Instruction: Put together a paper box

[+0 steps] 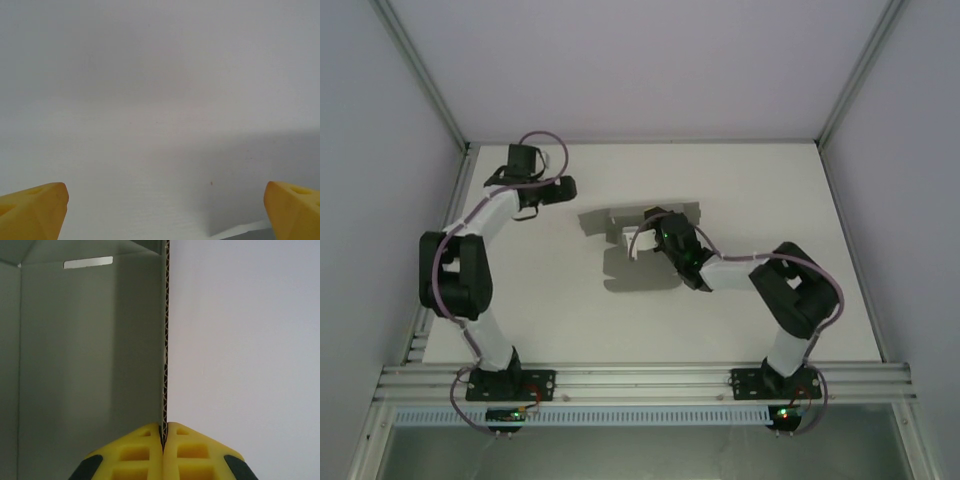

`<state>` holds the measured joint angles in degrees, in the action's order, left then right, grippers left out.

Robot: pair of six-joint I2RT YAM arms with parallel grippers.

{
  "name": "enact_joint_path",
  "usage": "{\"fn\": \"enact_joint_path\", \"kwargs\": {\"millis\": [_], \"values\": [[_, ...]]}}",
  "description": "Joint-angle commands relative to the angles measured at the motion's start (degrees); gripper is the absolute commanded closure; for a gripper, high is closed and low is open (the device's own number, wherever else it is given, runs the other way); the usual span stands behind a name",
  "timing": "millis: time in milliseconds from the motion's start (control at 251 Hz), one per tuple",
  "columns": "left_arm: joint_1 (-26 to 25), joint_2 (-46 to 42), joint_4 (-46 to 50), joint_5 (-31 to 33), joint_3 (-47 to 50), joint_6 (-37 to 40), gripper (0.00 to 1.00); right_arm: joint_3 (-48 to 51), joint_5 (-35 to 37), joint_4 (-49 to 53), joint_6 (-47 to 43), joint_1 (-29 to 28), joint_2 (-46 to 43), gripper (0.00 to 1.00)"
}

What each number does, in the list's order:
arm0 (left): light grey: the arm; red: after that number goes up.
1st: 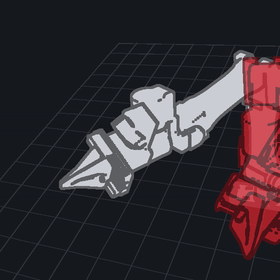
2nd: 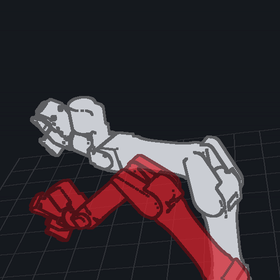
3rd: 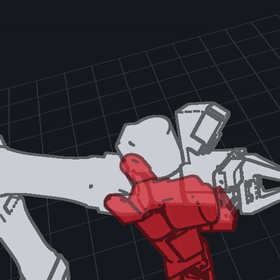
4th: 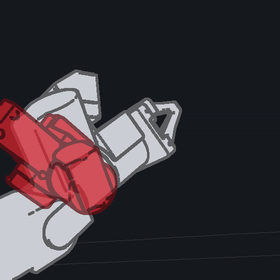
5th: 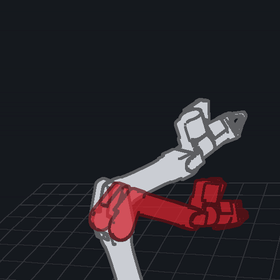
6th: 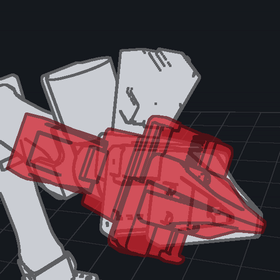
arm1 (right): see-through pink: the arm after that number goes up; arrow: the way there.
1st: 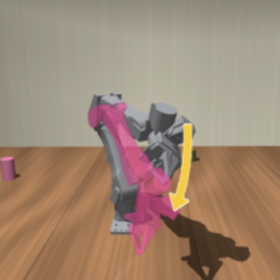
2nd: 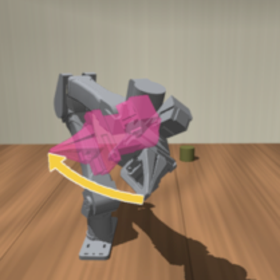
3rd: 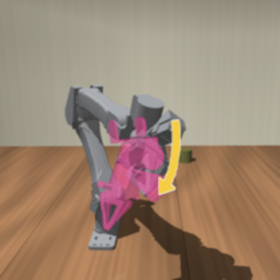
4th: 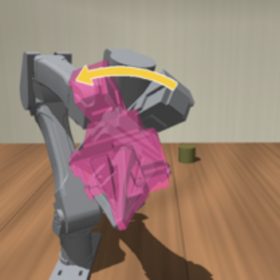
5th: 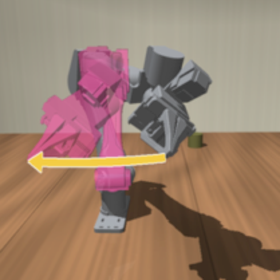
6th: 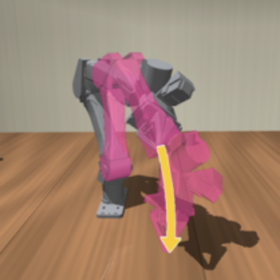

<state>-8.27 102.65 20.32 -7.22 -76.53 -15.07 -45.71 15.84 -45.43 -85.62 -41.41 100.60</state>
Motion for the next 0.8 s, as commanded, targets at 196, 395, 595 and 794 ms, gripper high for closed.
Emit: {"fn": "enact_joint_path", "kwargs": {"millis": [196, 395, 595, 794], "values": [[-3.25, 6.09, -6.33, -11.56, 4.88, 1.92, 0.18, 2.3, -0.78, -10.93, 1.16, 3.15, 5.87, 1.0], [-6.41, 3.86, -14.25, -19.16, 10.76, 4.04, 0.29, 2.78, 1.45, -17.03, -0.02, 4.04, 8.99, 1.0], [-10.1, -0.87, -22.69, -18.53, 18.94, 6.92, 0.3, 3.56, 3.05, -19.54, 0.07, 4.08, 8.68, 1.0], [-11.57, -5.4, -38.49, -18.21, 28.49, 5.42, 0.29, 4.17, 5.11, -19.81, -2.17, 2.36, 7.65, 1.0]]}}
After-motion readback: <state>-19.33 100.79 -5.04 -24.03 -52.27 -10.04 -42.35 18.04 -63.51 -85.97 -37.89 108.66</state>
